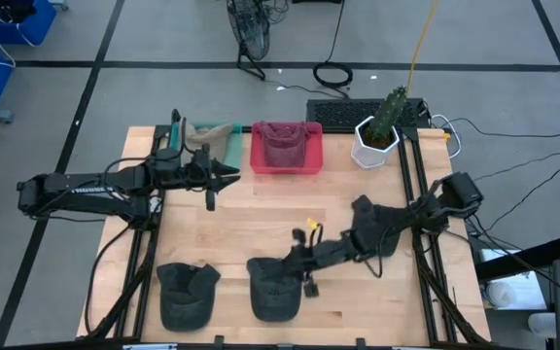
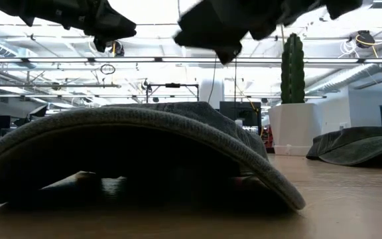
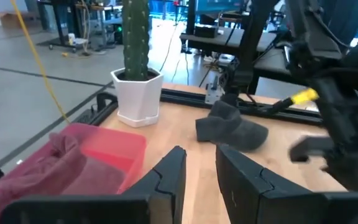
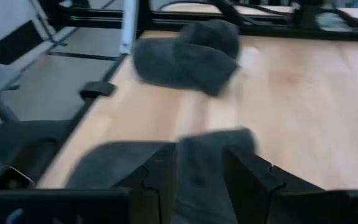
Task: Pick & Place hat
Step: Put the bottom right black cap into the red bin
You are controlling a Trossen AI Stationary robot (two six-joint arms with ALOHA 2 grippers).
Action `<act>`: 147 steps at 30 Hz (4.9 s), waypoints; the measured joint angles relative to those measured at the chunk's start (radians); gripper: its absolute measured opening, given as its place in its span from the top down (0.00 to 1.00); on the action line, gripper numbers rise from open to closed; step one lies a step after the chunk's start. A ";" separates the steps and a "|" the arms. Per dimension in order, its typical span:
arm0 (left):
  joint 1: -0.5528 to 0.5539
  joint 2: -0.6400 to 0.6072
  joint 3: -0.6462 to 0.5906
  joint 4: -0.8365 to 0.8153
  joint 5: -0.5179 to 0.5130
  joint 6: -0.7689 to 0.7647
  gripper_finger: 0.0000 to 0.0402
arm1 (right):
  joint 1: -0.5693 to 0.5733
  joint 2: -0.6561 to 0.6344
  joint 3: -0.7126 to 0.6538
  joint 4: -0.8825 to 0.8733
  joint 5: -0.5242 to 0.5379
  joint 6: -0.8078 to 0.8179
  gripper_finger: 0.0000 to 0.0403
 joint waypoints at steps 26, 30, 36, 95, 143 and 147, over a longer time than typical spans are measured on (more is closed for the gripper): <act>-0.191 0.003 0.000 -0.129 -0.089 -0.081 0.77 | 0.079 0.284 0.101 0.061 0.155 0.147 0.62; -0.190 0.003 0.000 -0.129 -0.106 -0.063 0.77 | 0.074 0.284 0.101 0.059 0.155 0.133 0.63; -0.190 0.003 0.000 -0.128 -0.130 -0.060 0.77 | 0.074 0.283 0.100 0.038 0.154 0.131 0.76; -0.043 0.003 0.000 0.138 -0.202 0.100 0.77 | -0.874 -0.056 0.098 -0.132 -0.426 -1.068 0.99; 0.260 0.003 0.000 0.207 -0.068 0.136 0.77 | -0.978 0.149 0.098 0.013 -0.516 -1.055 0.87; 0.258 0.003 0.000 0.181 -0.068 0.127 0.77 | -0.973 0.146 0.098 0.042 -0.495 -1.038 0.77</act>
